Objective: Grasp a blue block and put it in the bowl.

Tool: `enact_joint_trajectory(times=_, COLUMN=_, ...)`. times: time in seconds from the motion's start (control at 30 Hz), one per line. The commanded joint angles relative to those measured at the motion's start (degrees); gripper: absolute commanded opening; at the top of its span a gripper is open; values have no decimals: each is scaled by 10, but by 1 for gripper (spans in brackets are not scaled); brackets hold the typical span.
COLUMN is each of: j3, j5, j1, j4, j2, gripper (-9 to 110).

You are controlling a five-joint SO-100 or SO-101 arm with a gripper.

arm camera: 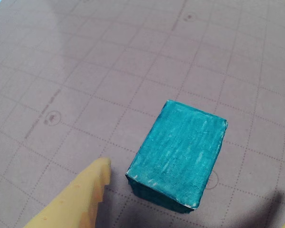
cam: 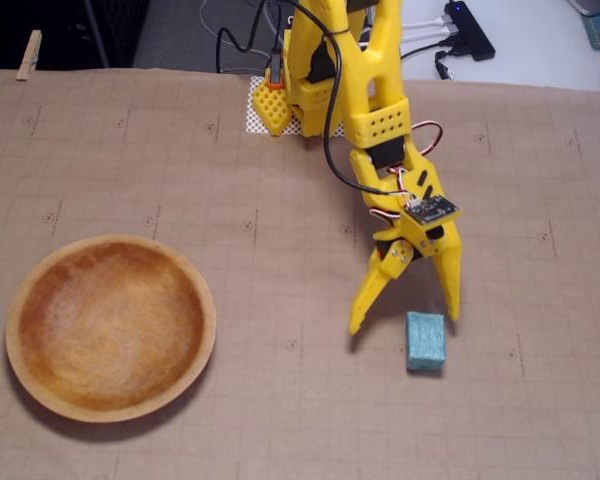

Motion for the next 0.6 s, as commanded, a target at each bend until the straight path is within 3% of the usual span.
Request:
enact_joint_trajectory(times=0.0, j3=-42, j5=-4, j1=-5, j4=-17, j2=-3, gripper=53)
enact_joint_trajectory(times=0.57, j3=-95, j5=4, j1=-1, j4=-11, j2=-57, gripper=52)
